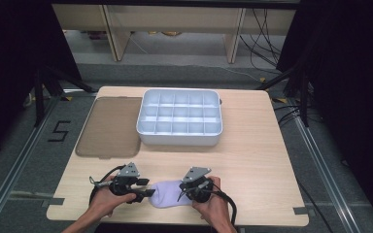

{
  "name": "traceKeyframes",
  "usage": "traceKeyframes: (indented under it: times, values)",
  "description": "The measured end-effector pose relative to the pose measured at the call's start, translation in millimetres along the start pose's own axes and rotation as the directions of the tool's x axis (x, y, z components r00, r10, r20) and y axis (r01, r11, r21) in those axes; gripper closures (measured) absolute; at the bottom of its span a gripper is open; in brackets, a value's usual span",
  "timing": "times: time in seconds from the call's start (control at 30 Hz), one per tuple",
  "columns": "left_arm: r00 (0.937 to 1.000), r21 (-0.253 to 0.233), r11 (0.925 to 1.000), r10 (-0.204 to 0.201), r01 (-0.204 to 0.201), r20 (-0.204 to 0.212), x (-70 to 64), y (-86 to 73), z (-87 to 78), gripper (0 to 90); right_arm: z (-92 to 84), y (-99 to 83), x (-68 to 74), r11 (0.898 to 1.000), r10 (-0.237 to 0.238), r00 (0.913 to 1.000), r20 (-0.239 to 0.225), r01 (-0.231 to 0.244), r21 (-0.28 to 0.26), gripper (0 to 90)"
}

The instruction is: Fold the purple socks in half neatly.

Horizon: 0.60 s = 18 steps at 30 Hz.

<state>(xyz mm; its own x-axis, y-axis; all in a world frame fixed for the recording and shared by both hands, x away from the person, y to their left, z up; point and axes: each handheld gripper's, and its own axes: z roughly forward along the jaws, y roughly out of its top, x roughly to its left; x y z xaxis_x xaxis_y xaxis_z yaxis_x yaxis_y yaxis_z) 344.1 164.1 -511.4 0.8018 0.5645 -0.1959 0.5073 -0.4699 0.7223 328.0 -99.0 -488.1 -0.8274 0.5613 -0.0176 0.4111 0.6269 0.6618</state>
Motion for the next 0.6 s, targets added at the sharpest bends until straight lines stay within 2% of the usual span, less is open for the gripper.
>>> traceKeyframes:
  times: [0.17, 0.2, 0.23, 0.27, 0.3, 0.33, 0.37, 0.4, 0.43, 0.47, 0.53, 0.57, 0.6]
  values:
    - [0.9992, 0.027, 0.9988, 0.04, -0.04, 0.007, -2.5, 0.2, 4.4, 61.9, 1.3, -0.3, 0.8, 1.0, -0.007, 1.0, -0.004, 0.007, -0.017, 88.9]
    - [0.9995, 0.02, 0.9993, 0.03, -0.03, 0.006, -4.6, -0.3, 5.2, 63.6, 1.3, 0.0, 1.4, 1.0, -0.006, 1.0, -0.005, 0.006, -0.015, 88.9]
    - [0.9981, 0.03, 0.9977, 0.061, -0.061, 0.008, -3.1, 0.6, 4.7, 65.7, 0.6, 0.3, 2.3, 1.0, -0.001, 1.0, 0.001, 0.001, -0.009, 88.9]
    - [0.999, 0.022, 0.9989, 0.041, -0.041, 0.02, -3.5, 0.3, 5.5, 67.3, 0.9, 0.3, 2.5, 1.0, -0.001, 1.0, -0.004, 0.001, -0.009, 88.8]
    - [0.9992, 0.02, 0.9993, 0.031, -0.032, 0.027, -2.1, 0.0, 5.9, 73.5, 0.4, 0.6, 2.0, 1.0, -0.006, 0.9999, -0.009, 0.006, 0.004, 88.7]
    - [0.999, 0.01, 0.9996, 0.026, -0.026, 0.038, -1.3, -0.4, 6.7, 73.5, 0.5, 0.4, 2.3, 1.0, -0.007, 0.9999, -0.007, 0.007, 0.006, 88.8]
    - [0.9984, 0.011, 0.9994, 0.032, -0.033, 0.046, -1.3, -0.7, 6.3, 79.4, 0.5, 0.7, 2.9, 1.0, -0.007, 0.9999, -0.012, 0.007, 0.007, 88.8]
    - [0.9984, 0.011, 0.9994, 0.032, -0.033, 0.046, -1.3, -0.7, 6.3, 81.2, 0.5, 0.7, 2.9, 1.0, -0.007, 0.9999, -0.012, 0.007, 0.007, 88.8]
    - [0.9986, 0.001, 0.9997, 0.026, -0.026, 0.046, -3.0, -0.8, 6.5, 81.2, 0.9, 0.9, 2.8, 1.0, -0.01, 0.9998, -0.019, 0.01, 0.007, 88.8]
    - [0.9981, -0.004, 0.9993, 0.036, -0.036, 0.049, -2.9, -0.5, 6.3, 82.2, 2.6, 0.5, 3.0, 1.0, -0.014, 0.9997, -0.019, 0.014, -0.005, 88.8]
    - [0.9974, 0.002, 0.9989, 0.046, -0.046, 0.055, -2.1, -0.3, 4.4, 83.2, 2.4, 0.2, 4.5, 1.0, -0.015, 0.9997, -0.018, 0.016, 0.003, 88.9]
    - [0.9978, -0.002, 0.9992, 0.039, -0.039, 0.053, -2.1, -0.3, 3.3, 83.3, 2.7, 0.5, 6.2, 1.0, -0.009, 0.9997, -0.024, 0.009, 0.006, 88.9]
    - [0.9982, -0.001, 0.9995, 0.031, -0.031, 0.051, -1.8, -0.1, 1.6, 83.5, 3.0, 1.0, 6.6, 1.0, -0.026, 0.9988, -0.041, 0.026, 0.015, 88.9]
